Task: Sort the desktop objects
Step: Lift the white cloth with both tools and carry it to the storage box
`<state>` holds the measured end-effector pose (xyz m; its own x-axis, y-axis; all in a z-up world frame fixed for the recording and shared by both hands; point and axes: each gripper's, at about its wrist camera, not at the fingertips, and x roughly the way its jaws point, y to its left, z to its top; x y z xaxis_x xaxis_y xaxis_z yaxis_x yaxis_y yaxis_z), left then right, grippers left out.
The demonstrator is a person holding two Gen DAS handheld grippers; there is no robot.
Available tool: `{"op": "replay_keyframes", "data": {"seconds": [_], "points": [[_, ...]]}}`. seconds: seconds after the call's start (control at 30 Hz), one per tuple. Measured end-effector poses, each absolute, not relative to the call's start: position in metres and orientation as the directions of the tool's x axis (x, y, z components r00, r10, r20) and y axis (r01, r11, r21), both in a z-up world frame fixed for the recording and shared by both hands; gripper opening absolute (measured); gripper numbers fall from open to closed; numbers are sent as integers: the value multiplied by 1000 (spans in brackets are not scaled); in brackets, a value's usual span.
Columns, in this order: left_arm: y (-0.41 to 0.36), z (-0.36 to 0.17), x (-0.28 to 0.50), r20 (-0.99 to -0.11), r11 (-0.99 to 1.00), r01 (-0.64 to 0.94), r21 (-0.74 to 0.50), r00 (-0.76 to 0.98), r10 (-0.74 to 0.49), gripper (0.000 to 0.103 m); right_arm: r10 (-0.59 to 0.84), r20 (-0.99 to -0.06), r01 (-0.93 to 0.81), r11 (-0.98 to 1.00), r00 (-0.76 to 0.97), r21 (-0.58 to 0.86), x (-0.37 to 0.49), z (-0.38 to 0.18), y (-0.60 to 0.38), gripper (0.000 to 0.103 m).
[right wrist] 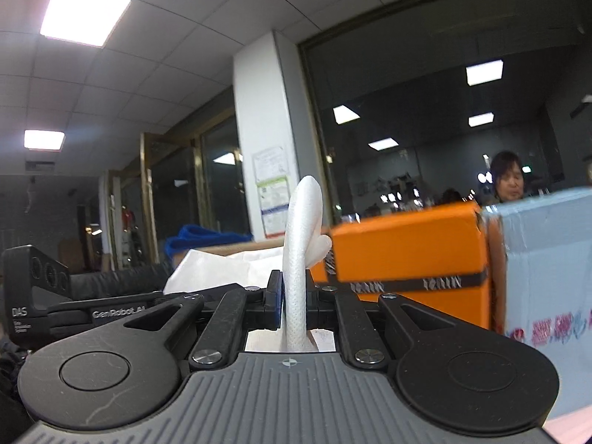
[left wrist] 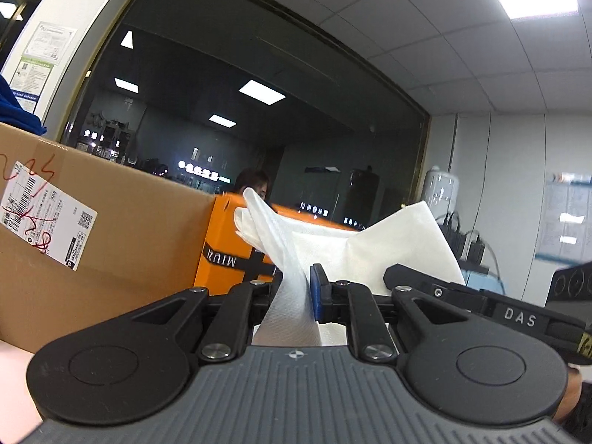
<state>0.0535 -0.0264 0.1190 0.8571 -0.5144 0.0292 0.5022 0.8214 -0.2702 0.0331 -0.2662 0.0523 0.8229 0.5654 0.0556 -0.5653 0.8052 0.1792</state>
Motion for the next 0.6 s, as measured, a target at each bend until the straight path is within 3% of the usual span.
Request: {"op": "replay_keyframes", "data": {"seconds": [0.6], "points": [[-56, 48, 97, -202, 859, 481, -174, 837, -509, 12, 521, -167, -496, 851, 837, 169, 65, -2, -268, 9]]}}
